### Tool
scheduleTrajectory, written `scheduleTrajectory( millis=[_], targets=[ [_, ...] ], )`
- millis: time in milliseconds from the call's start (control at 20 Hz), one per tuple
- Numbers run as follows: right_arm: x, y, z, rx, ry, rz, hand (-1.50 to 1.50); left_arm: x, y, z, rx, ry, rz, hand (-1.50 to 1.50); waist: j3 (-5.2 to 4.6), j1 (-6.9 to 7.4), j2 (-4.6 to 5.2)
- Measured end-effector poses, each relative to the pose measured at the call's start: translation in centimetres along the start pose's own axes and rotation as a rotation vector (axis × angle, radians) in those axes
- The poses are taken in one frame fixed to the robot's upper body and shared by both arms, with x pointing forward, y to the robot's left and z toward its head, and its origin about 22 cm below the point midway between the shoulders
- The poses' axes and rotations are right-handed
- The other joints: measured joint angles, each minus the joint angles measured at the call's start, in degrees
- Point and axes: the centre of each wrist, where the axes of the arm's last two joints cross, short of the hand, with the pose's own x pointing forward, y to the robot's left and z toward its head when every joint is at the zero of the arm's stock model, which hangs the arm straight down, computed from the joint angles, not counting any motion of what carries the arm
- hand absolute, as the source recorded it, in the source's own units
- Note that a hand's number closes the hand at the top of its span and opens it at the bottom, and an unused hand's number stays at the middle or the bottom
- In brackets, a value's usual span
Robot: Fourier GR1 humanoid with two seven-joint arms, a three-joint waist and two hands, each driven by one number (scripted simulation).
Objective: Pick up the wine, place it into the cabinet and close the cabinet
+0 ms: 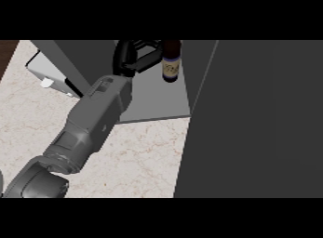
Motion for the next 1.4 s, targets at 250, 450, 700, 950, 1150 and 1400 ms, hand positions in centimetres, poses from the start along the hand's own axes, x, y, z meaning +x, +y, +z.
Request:
scheduleTrajectory(
  millis=[250, 450, 700, 950, 1150, 1400],
  targets=[
    [0.0, -0.2, 0.3, -0.016, 0.011, 0.009, -1.50, 0.1, -0.6, -0.1, -0.058, -0.001, 0.056, -1.50, 0.06, 1.18, -0.54],
    [0.2, -0.6, 0.2, -0.027, 0.027, 0.031, -1.50, 0.3, -1.4, -0.1, -0.074, 0.006, 0.086, -1.50, 0.05, 1.84, -0.89],
    [0.2, -0.8, 0.6, -0.041, 0.036, 0.044, -1.50, 0.1, -1.8, 0.1, -0.083, 0.017, 0.111, -1.50, 0.10, 2.17, -1.37],
    [0.2, -1.0, 0.7, -0.053, 0.049, 0.052, -1.50, -0.5, -1.6, 0.8, -0.121, 0.016, 0.154, -1.50, 0.09, 2.96, -1.76],
    [0.1, -0.9, 0.7, -0.068, 0.055, 0.045, -1.50, -1.1, -1.5, 1.6, -0.177, 0.020, 0.206, -1.50, 0.15, 3.56, -2.08],
    [0.1, -1.1, 0.8, -0.073, 0.064, 0.061, -1.50, -1.9, -1.5, 3.1, -0.221, 0.025, 0.247, -1.50, 0.20, 4.14, -2.38]
  ],
)
